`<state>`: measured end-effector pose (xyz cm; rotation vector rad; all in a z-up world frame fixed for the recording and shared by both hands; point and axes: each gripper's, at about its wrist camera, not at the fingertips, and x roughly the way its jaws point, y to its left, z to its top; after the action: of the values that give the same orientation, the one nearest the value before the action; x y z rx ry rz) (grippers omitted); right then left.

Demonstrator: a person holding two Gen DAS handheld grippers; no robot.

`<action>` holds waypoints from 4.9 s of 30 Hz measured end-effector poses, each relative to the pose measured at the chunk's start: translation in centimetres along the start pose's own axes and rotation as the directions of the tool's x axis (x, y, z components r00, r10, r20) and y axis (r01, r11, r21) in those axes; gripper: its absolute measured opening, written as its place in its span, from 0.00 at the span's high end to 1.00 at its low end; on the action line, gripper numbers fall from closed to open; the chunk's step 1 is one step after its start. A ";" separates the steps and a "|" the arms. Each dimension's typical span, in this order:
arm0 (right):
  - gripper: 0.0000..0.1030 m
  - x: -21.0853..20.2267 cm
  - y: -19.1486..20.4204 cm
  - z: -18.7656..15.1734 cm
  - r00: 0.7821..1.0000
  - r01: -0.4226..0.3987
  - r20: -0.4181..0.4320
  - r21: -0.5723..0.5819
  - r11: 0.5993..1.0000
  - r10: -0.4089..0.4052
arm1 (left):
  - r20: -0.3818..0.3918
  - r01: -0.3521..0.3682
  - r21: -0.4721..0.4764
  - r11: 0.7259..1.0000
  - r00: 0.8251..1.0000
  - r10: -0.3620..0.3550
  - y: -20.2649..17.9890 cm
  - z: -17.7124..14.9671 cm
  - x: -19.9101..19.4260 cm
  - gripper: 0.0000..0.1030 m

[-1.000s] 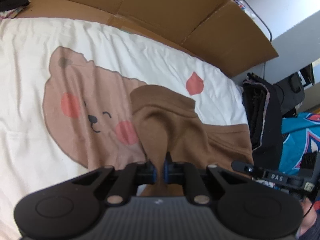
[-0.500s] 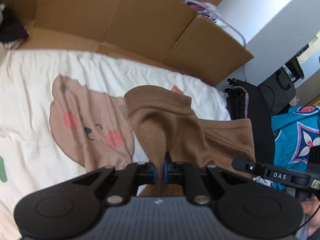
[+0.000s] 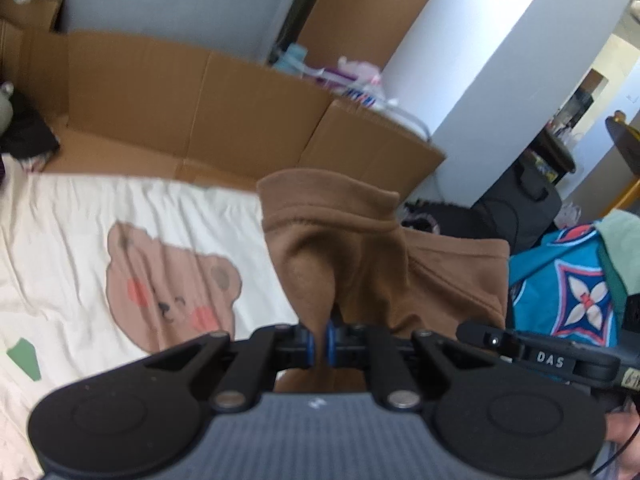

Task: Fold clothes
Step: 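Lift the folded brown shirt off the sheet with both grippers, then carry the held shirt with both grippers toward the cardboard beside the pillar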

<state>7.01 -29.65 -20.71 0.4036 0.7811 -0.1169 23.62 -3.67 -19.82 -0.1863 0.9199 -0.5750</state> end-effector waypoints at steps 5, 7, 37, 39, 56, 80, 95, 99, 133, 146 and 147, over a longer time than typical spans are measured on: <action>0.85 -3.8 0.8 1.9 0.998 0.008 0.059 -0.003 1.000 -0.007 | 0.061 -0.010 0.017 1.000 0.998 0.009 -2.3 1.6 -3.3 0.94; 0.86 -5.5 1.5 3.0 0.996 0.006 0.085 -0.021 1.000 -0.005 | 0.074 -0.011 0.026 1.000 0.997 0.009 -3.4 2.6 -4.7 0.94; 0.86 -27.0 5.9 13.4 0.959 0.051 0.283 -0.082 0.995 -0.026 | 0.208 0.000 0.179 0.984 0.977 -0.038 -18.5 10.2 -22.7 0.94; 0.86 -27.5 5.4 13.3 0.956 0.058 0.293 -0.086 0.995 -0.030 | 0.205 0.007 0.171 0.985 0.978 -0.042 -19.1 10.2 -22.3 0.94; 0.86 -27.0 -1.2 13.3 0.928 0.127 0.353 -0.011 0.992 -0.115 | 0.205 -0.004 0.192 0.981 0.978 -0.036 -26.3 10.9 -14.8 0.94; 0.86 -22.0 -14.5 6.9 0.830 0.414 0.355 0.123 0.902 -0.429 | 0.031 0.174 0.360 0.917 0.980 -0.198 -33.4 4.0 1.5 0.94; 0.85 -15.6 -22.0 4.2 0.805 0.428 0.355 0.207 0.880 -0.476 | 0.019 0.280 0.337 0.899 0.953 -0.303 -32.8 -0.1 9.9 0.95; 0.85 -14.2 -22.8 4.3 0.822 0.387 0.357 0.224 0.895 -0.444 | 0.003 0.306 0.296 0.905 0.947 -0.321 -31.4 1.1 11.4 0.95; 0.85 -5.5 -27.2 9.9 0.836 0.360 0.324 0.286 0.888 -0.444 | 0.030 0.251 0.248 0.936 0.963 -0.266 -26.4 8.7 18.5 0.96; 0.85 1.1 -30.5 12.5 0.879 0.387 0.218 0.197 0.901 -0.425 | -0.040 0.218 0.223 0.950 0.976 -0.215 -23.9 11.4 25.6 0.96; 0.85 1.6 -30.8 12.8 0.880 0.392 0.208 0.186 0.901 -0.426 | -0.046 0.213 0.208 0.955 0.977 -0.208 -23.7 11.6 26.2 0.96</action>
<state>8.89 -62.86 -23.18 0.3416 0.6055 -0.6140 35.91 -38.71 -21.83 -0.0852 0.8602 -0.8707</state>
